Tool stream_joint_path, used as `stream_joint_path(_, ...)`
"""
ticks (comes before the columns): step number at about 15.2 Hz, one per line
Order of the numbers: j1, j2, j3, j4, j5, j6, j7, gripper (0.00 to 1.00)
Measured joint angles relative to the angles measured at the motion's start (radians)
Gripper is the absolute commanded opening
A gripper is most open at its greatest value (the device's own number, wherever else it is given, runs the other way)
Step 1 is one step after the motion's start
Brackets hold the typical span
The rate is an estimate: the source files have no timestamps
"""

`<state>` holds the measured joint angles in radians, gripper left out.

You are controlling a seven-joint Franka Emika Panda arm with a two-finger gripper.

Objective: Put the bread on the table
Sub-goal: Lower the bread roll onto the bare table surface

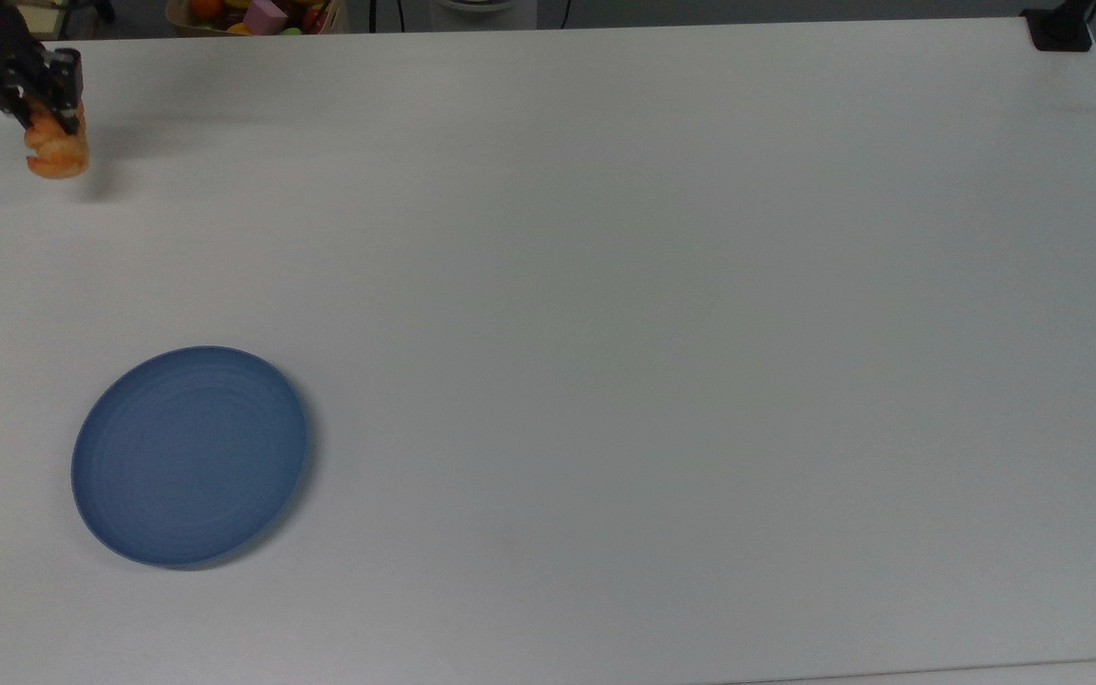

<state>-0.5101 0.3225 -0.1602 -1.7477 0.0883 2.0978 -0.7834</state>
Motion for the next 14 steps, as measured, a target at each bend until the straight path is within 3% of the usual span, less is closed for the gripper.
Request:
stream_joint_path(3,-0.013,0.033,0.000,-0.050,0.001,0.136,0.000,0.39)
stream_joint_path(4,-0.014,0.044,0.000,-0.057,0.009,0.165,0.000,0.43)
stream_joint_path(9,-0.005,0.072,0.005,-0.088,0.086,0.281,0.000,0.44)
stream_joint_path(12,-0.002,0.081,0.006,-0.103,0.087,0.296,0.000,0.60)
stream_joint_path(14,-0.001,0.084,0.006,-0.103,0.087,0.296,-0.001,0.83)
